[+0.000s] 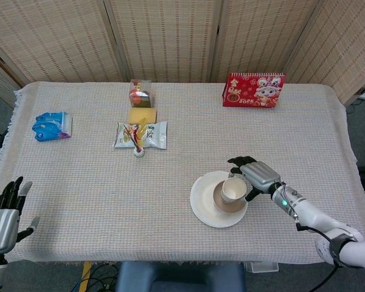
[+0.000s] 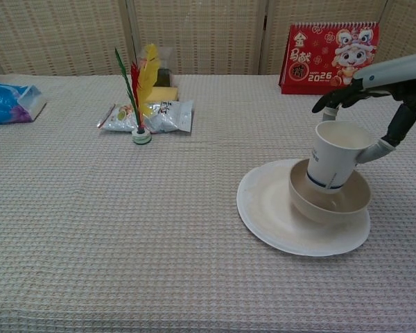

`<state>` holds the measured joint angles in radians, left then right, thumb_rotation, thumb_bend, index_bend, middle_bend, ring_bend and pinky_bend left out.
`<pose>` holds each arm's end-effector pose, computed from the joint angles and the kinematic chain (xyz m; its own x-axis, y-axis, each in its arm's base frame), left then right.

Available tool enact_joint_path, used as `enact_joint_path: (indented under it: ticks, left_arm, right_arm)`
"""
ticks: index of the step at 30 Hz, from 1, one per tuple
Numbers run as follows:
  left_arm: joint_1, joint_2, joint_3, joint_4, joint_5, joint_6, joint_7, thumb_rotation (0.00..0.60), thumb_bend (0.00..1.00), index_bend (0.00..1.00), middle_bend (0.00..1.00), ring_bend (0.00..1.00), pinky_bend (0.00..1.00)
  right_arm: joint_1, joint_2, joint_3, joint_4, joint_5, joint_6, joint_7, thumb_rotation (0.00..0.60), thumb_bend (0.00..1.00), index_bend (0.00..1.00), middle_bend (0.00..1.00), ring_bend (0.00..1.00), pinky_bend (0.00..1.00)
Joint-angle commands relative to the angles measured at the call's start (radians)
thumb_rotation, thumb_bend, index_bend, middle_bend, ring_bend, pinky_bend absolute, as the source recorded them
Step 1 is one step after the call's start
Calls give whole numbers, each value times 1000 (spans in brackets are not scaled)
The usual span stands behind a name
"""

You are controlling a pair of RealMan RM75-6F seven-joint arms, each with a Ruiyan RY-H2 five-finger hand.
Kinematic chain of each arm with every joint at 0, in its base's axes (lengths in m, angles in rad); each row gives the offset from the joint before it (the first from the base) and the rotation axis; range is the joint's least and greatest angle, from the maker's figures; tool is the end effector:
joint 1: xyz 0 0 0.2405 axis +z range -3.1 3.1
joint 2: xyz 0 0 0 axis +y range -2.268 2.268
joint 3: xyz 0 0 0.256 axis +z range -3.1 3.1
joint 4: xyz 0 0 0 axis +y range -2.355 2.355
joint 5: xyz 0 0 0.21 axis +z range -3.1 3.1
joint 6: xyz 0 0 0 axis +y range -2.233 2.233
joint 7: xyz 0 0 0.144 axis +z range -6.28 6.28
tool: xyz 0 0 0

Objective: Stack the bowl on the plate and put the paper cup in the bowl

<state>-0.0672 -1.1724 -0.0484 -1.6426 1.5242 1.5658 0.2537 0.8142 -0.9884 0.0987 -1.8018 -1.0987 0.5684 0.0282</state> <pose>-0.2961 0.1741 0.1490 0.5443 -0.0678 0.8361 0.8379 -0.0037 -0.5458 -0.1709 -0.3286 0.0894 0.3935 -0.5905 0.7046 -0.9165 -0.3122 0.2502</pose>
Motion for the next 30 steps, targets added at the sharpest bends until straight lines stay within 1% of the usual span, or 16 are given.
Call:
enact_joint_path:
  ticks: [1,11,16,18,20,24,25,26,30]
  left_arm:
    - [2,1,-1,-1,2,4,-1,600,314,0,0,0,259]
    - [9,10,-5,-2,3,17,-18,600,314,0,0,0,259]
    - [13,13,-6,-3,1,22,-24,600,314,0,0,0,259]
    - [14,15,-7,-4,3,25,-26,600,314,0,0,0,259]
    - [15,15,-7,-4,4,28,-26,600,314,0,0,0,259]
    - [17,16,-7,-5,7,31,-28,600,315,0,0,0,259]
    - [17,17,-7,-5,8,32,-29,600,314,0,0,0,259]
    - [17,17,-7,-5,8,32,-28,600,314,0,0,0,259]
    - [16,16,-8,-3,7,28,-28,600,315,0,0,0,259]
  right_arm:
    - [6,-23,-16,14,18,1,-21,600,219,370,58,0,0]
    - [32,-90,-39,58,73,18,-93,600,223,370,57,0,0]
    - [41,-105,-48,67,96,22,-116,600,221,368,52,0,0]
    - [44,-107,-50,67,104,18,-118,600,211,350,43,0,0]
    - [49,-106,-55,67,107,11,-122,600,204,306,34,0,0]
    - [61,-88,-61,57,114,-26,-114,600,179,55,0,0,0]
    - [63,-81,-60,52,112,-30,-111,600,173,20,0,0,0]
    - [64,-74,-60,47,109,-34,-107,600,165,1,0,0,0]
    - [58,-31,-45,14,88,-30,-82,600,136,0,0,0,0]
